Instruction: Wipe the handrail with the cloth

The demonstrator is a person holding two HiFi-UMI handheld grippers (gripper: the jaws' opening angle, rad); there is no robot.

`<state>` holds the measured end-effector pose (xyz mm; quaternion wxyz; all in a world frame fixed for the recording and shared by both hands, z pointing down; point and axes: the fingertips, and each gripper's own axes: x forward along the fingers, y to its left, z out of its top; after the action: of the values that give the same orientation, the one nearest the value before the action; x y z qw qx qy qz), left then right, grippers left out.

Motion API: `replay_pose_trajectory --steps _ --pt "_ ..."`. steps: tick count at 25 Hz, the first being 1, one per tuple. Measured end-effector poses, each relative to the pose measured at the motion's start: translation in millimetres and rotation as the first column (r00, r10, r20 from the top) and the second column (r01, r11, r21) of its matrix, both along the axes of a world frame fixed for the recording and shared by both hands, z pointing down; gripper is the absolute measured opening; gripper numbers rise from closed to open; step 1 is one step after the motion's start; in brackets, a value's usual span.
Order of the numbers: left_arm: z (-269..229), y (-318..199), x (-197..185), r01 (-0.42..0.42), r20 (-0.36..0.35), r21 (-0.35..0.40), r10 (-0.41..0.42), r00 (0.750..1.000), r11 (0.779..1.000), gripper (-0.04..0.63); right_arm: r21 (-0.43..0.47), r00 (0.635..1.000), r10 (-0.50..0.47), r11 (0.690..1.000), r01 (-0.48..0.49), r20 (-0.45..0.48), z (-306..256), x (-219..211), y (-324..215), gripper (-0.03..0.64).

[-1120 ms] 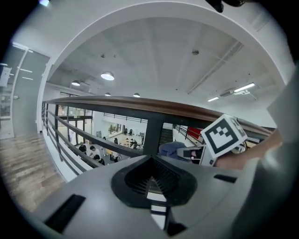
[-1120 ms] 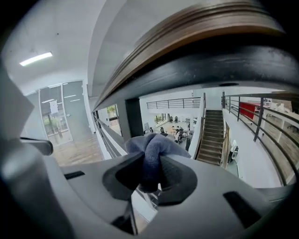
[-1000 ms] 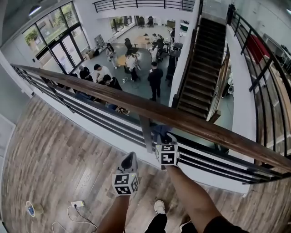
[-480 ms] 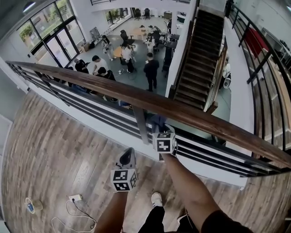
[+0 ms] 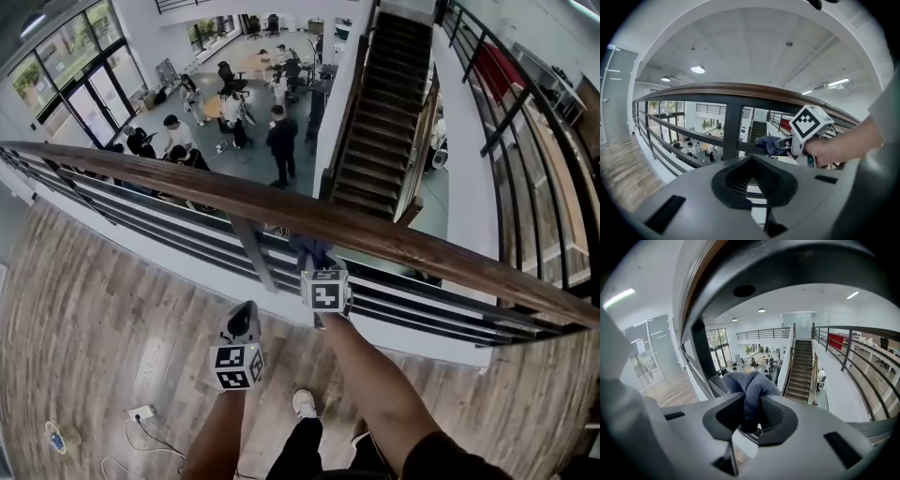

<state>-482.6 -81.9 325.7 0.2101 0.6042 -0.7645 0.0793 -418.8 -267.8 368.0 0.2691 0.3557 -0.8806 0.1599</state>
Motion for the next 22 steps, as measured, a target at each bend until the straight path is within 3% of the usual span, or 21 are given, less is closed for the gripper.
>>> replay_pose_trajectory --steps 7,11,22 --pt "-5 -22 41 -0.063 0.001 0.002 0.063 0.998 0.998 0.002 -0.003 0.998 0.061 0.998 -0.061 -0.017 1 71 -17 0.077" --pt "-7 -38 72 -0.107 0.003 -0.003 0.107 0.994 0.994 0.002 0.027 0.998 0.048 0.999 -0.047 -0.051 -2 103 -29 0.078" --pt "-15 -83 188 -0.228 -0.001 0.001 0.228 0.974 0.974 0.002 0.061 0.988 0.127 0.991 -0.122 -0.088 -5 236 -54 0.078"
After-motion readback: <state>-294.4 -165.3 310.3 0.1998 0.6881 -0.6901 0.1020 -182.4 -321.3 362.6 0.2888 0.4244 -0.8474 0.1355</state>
